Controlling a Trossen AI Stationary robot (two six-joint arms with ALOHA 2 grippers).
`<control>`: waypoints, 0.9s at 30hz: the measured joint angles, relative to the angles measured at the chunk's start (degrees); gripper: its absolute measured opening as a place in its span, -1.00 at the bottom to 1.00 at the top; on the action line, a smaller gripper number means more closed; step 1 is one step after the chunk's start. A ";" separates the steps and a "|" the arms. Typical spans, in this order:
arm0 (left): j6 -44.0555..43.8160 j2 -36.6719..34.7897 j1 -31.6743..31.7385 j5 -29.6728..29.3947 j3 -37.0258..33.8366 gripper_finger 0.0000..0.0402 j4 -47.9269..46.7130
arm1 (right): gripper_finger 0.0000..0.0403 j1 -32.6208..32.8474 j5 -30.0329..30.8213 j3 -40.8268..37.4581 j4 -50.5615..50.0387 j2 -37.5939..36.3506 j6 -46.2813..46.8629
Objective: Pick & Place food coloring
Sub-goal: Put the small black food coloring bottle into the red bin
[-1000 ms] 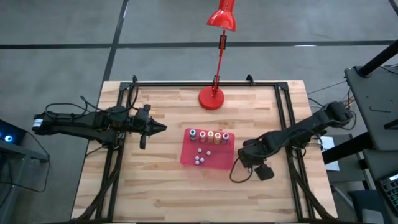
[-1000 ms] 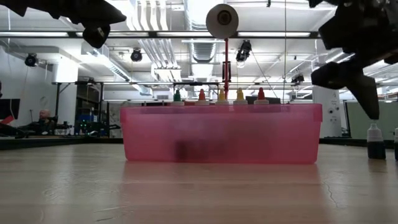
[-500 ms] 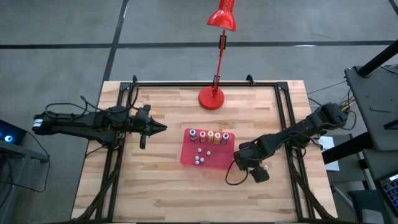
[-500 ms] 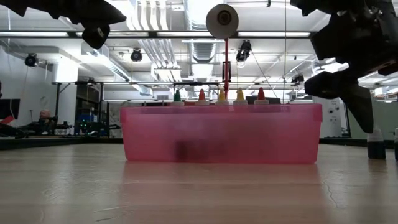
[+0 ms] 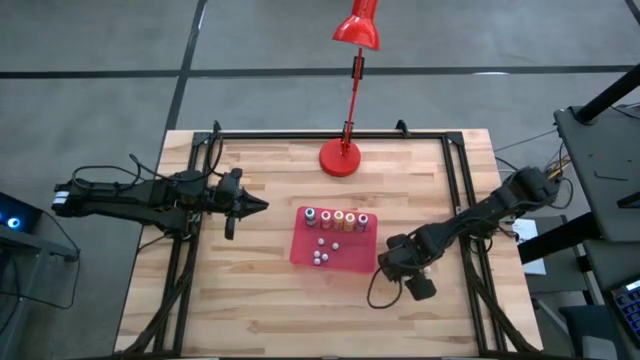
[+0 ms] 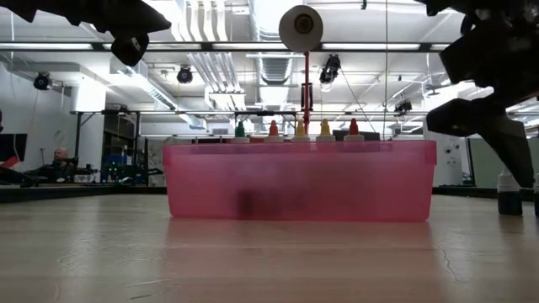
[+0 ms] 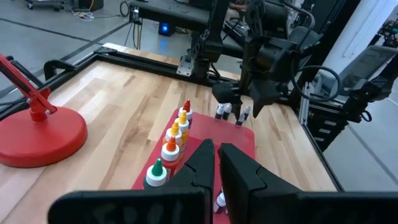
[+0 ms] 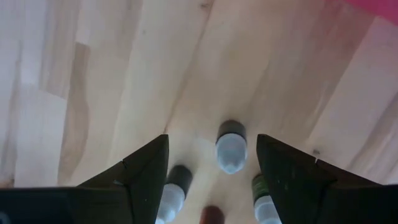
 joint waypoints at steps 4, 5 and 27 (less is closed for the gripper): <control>0.00 0.01 -0.02 0.00 0.01 -1.00 0.00 | 0.16 -0.04 0.42 -0.10 0.01 0.65 0.64; 0.00 0.00 -0.01 0.00 0.00 -1.00 0.00 | 0.15 -0.04 0.67 -0.12 -0.02 0.84 0.65; -1.51 0.00 0.00 0.00 0.01 -1.00 0.02 | -0.21 -0.02 1.58 -1.29 -0.03 1.08 1.70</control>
